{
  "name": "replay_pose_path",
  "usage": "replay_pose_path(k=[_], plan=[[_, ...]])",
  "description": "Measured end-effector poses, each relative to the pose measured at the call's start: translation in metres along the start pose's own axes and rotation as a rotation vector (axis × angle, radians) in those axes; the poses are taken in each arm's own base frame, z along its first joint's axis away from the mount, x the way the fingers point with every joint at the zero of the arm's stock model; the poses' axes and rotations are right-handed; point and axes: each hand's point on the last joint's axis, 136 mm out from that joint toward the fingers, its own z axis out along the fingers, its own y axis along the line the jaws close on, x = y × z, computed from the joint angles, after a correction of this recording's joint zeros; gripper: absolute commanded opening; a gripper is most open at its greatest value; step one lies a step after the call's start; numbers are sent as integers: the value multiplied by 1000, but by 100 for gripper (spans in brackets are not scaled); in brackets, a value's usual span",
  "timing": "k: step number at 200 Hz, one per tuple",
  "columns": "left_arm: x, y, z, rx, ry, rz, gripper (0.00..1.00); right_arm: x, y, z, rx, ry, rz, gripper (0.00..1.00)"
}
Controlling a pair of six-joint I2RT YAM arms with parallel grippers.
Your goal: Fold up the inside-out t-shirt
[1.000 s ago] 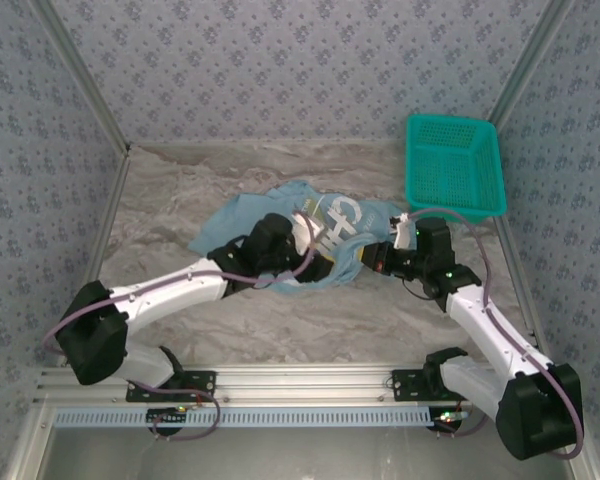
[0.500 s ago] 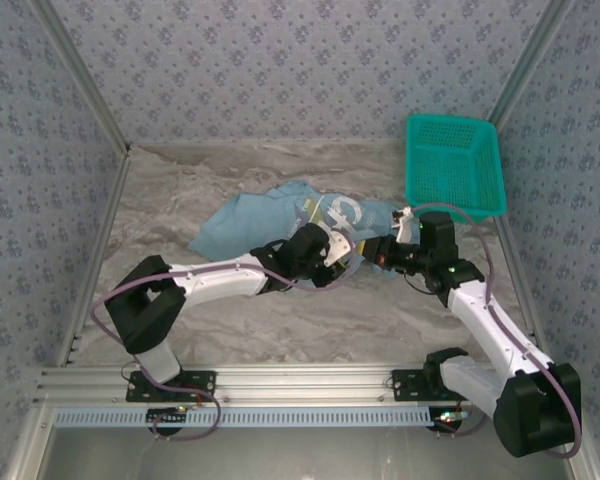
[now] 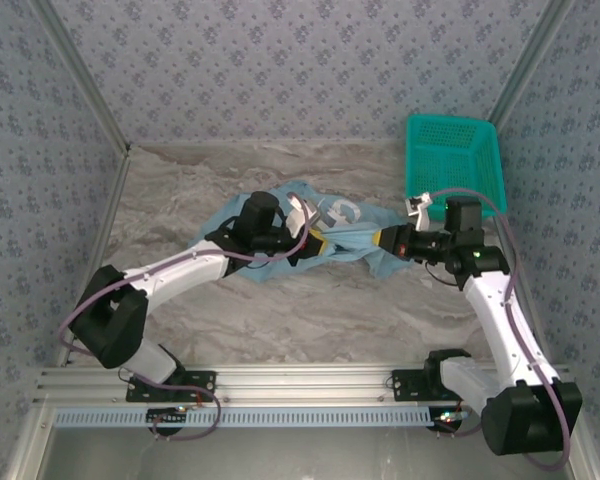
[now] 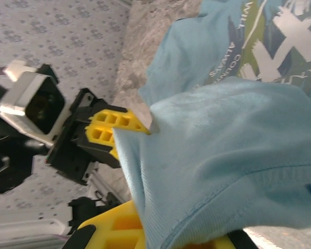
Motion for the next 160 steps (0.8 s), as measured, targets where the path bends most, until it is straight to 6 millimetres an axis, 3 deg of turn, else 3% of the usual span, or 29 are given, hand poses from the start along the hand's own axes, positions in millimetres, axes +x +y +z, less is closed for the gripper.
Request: replay_pose_path(k=[32,70,83,109,136,160], plan=[[2,0,1,13,6,-8,0,-7,16,-1,-144,-25,61,0],[6,10,19,-33,35,-18,0,-13,22,0,-193,-40,110,2],[6,6,21,-15,30,-34,0,-13,12,0,-96,-54,101,4],[8,-3,22,48,11,-97,0,-11,-13,3,159,-60,5,21],[20,-5,21,80,28,-209,0,3,-51,10,372,-9,-42,38],[20,-5,19,84,33,-285,0,16,-69,11,493,43,-92,41]])
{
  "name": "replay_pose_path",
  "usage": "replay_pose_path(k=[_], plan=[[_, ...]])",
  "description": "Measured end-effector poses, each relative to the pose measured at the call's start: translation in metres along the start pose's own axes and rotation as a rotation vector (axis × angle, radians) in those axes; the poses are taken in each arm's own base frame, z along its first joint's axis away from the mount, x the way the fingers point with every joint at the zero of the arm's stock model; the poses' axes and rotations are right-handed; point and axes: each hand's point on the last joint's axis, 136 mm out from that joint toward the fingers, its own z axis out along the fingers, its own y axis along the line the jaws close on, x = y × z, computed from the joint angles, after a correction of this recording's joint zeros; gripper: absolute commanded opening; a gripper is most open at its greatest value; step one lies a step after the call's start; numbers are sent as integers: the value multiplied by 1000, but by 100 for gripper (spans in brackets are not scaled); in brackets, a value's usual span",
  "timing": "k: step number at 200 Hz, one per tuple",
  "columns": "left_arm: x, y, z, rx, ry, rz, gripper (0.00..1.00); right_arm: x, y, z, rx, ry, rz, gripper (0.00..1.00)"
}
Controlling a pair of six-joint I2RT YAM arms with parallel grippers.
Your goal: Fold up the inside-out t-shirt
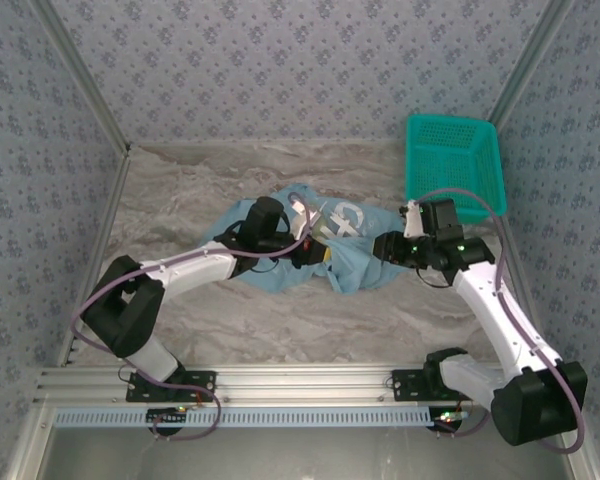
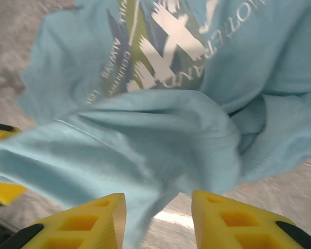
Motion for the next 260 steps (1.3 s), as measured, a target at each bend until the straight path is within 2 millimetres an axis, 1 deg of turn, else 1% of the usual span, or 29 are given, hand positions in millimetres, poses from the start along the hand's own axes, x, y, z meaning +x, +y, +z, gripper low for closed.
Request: replay_pose_path(k=[13,24,32,50,62,65,80,97,107,119,140,164,183,197,229,251,260], plan=[[1,1,-1,-5,6,-39,0,4,1,-2,15,-6,-42,43],[0,1,-2,-13,15,-72,0,11,9,-5,-4,-17,-90,47],[-1,1,-2,-19,23,-95,0,19,20,-7,-38,-27,-136,48],[-11,-3,-4,-27,23,-129,0,38,44,-5,-114,-31,-238,51],[-18,-6,-5,-27,16,-142,0,48,56,1,-133,-24,-290,56],[-19,-6,-5,-28,16,-146,0,50,58,3,-133,-22,-303,59],[-20,-6,-6,-35,18,-164,0,56,65,18,-109,-13,-353,67],[-15,-3,-6,-50,36,-191,0,62,70,36,-58,-4,-410,82],[-13,-2,-6,-55,45,-203,0,64,72,46,-22,-8,-439,84],[-11,-2,-6,-59,52,-212,0,65,72,54,20,-9,-471,85],[-8,-1,-7,-63,60,-220,0,57,69,65,112,-41,-499,83],[-5,0,-7,-68,71,-229,0,49,56,73,219,-68,-510,71],[-5,0,-7,-69,73,-230,0,43,47,74,258,-79,-511,60],[-5,0,-7,-69,73,-230,0,35,43,72,260,-97,-489,54],[-5,-1,-7,-66,75,-234,0,24,29,72,222,-124,-417,50],[-8,-3,-7,-55,65,-228,0,24,31,80,173,-107,-399,44],[-9,-4,-7,-51,62,-226,0,25,35,84,144,-98,-400,36]])
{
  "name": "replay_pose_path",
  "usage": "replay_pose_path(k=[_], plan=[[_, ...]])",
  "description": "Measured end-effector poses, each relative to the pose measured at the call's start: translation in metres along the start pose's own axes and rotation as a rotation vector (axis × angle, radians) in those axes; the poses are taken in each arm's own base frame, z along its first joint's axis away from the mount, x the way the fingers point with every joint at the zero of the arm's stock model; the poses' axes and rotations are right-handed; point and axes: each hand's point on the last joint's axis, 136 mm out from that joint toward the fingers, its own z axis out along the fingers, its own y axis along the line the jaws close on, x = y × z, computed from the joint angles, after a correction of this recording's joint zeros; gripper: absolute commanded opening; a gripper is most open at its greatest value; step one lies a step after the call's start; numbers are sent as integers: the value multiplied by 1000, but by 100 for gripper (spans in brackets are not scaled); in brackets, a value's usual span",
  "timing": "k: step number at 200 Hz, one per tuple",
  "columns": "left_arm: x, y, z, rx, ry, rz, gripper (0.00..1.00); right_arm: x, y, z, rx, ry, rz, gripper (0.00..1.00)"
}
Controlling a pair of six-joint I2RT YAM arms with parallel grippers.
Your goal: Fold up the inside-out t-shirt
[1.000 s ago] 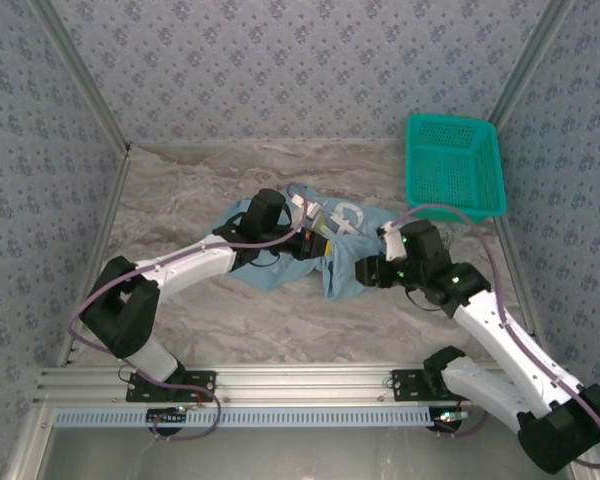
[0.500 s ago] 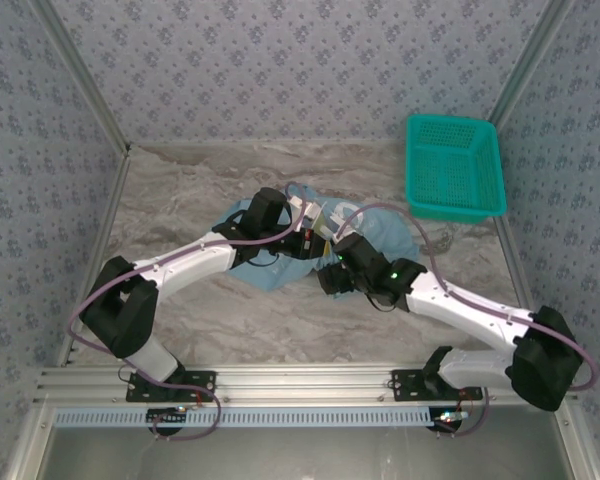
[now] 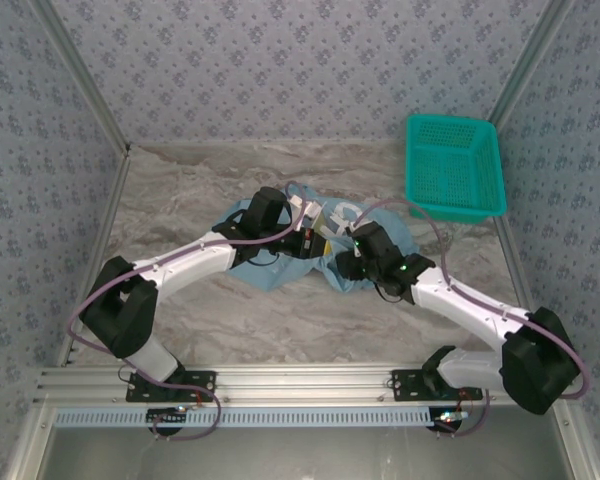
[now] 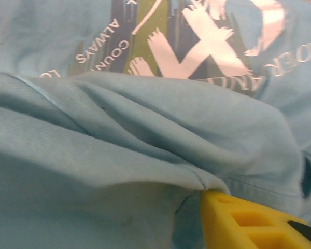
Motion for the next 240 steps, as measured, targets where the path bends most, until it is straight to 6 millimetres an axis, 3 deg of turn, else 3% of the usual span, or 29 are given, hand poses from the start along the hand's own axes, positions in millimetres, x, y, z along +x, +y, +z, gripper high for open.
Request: replay_pose_path(k=[28,42,72,95,108,123,154,175,193,211,240], plan=[[-3,-2,-3,-1,-11,7,0,-1,16,0,-129,10,1,8],[-6,1,-7,-21,-25,8,0,-1,18,-9,-204,9,17,0],[-15,25,-14,-130,-70,8,2,-14,26,-51,-409,-69,65,0],[-19,29,-15,-184,-81,48,12,-25,36,-80,-568,-137,87,0],[-27,33,-17,-226,-108,75,26,-25,38,-85,-635,-143,121,0],[-34,49,-24,-316,-141,90,39,-25,38,-88,-691,-144,165,0],[-28,73,-40,-441,-172,106,51,-33,40,-92,-759,-154,198,0],[-10,63,-54,-428,-172,164,51,-35,43,-92,-781,-152,203,0],[2,34,-56,-333,-170,260,50,-35,42,-91,-783,-147,208,0],[9,3,-47,-219,-144,368,47,-36,41,-91,-782,-148,210,0],[28,-22,-23,-99,-51,486,46,-35,41,-91,-780,-148,211,0]])
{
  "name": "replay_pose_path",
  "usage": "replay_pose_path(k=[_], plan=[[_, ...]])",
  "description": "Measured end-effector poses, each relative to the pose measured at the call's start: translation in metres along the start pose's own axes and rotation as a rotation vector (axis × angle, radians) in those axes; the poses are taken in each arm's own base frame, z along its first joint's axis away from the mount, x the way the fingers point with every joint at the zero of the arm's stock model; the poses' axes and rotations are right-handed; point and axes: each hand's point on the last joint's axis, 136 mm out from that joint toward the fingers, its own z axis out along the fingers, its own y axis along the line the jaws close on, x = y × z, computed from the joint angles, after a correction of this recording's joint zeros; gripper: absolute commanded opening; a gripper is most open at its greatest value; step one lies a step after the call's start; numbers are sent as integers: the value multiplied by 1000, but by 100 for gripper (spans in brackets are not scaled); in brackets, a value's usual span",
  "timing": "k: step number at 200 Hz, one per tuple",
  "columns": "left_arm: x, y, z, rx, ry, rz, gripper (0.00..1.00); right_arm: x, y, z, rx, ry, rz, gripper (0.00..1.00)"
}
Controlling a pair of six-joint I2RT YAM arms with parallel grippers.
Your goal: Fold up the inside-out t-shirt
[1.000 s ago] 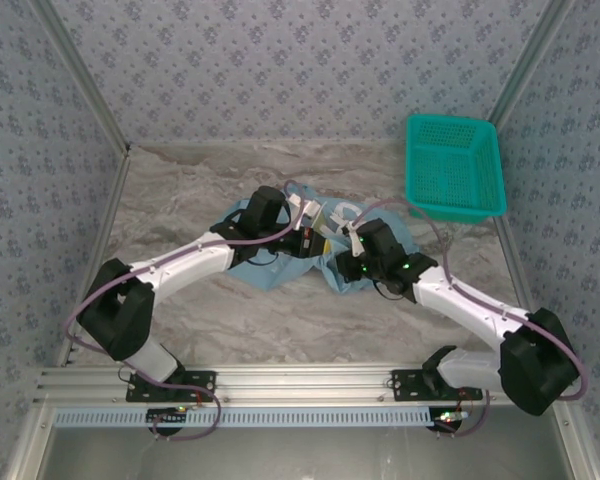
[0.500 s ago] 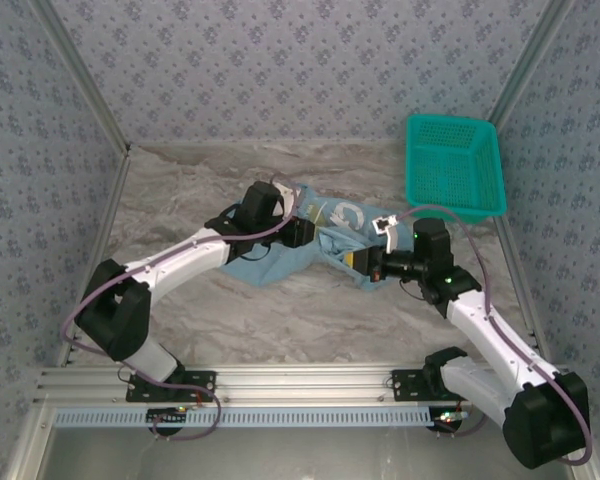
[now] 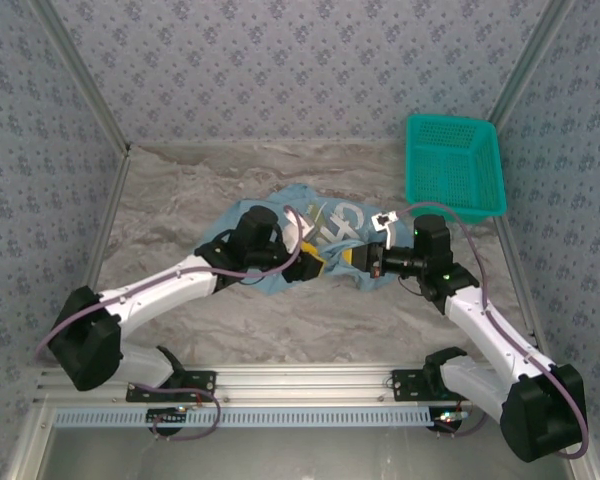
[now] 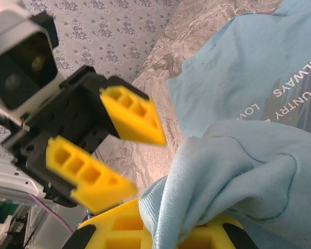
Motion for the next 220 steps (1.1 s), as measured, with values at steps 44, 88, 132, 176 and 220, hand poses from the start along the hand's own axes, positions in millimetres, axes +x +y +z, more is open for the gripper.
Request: replay_pose_path(k=[44,88,132,176,220], plan=[[0,-5,20,36,36,72,43,1,-3,-2,11,2,15,0],[-5,-1,30,39,54,99,29,1,-2,-4,14,-1,16,0],[1,2,39,49,77,93,12,1,-3,-5,19,-4,18,0],[1,0,38,70,77,84,0,1,-8,-6,45,-7,23,0],[-7,-13,27,113,61,76,0,-5,-24,-10,155,-26,29,3]])
